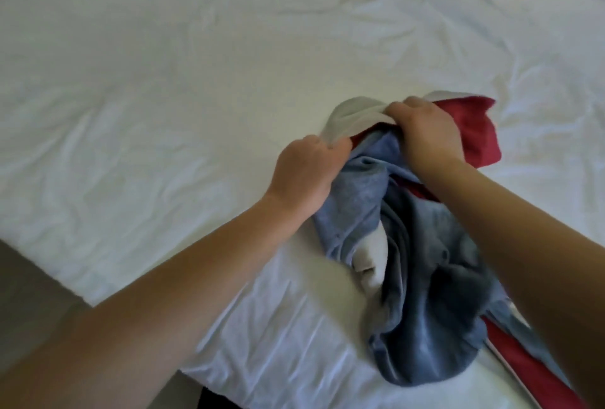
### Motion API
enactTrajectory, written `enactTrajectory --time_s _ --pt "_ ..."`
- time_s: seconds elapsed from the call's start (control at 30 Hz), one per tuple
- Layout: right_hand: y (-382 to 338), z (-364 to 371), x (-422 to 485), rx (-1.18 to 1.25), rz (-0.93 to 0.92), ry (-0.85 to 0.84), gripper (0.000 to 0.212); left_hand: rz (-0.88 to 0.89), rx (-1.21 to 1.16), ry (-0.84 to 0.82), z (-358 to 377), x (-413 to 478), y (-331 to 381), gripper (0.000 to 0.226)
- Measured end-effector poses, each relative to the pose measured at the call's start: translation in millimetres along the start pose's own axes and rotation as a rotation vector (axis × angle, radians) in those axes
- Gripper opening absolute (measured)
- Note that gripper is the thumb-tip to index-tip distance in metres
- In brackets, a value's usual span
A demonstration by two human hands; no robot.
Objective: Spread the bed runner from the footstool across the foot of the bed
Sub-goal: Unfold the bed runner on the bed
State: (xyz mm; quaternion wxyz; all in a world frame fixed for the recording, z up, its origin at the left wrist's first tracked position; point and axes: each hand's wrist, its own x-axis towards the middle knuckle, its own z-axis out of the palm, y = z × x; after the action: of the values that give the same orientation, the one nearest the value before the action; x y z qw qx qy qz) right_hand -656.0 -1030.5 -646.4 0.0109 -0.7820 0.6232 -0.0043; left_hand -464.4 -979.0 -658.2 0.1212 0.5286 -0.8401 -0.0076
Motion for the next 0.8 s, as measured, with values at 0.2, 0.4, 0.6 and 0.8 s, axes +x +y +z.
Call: enactTrajectory --time_s 0.2,0.4,0.6,0.8 --pt "-105 8 44 -0.029 -0.275 -0.134 0.034 -0.296 -0.08 -0.051 -10 -70 -66 0.021" --pt "-151 34 62 -0.092 -0.368 -0.31 0.033 -0.325 -0.094 -0.241 9 -95 -97 0.019" --pt "-110 9 64 -0.059 -0.392 -0.287 0.054 -0.227 -0.098 -0.179 -11 -55 -108 0.022" --pt "-55 -9 54 -0.112 -0.264 -0.182 0.058 -0.103 -0.115 -0.091 -29 8 -91 0.017"
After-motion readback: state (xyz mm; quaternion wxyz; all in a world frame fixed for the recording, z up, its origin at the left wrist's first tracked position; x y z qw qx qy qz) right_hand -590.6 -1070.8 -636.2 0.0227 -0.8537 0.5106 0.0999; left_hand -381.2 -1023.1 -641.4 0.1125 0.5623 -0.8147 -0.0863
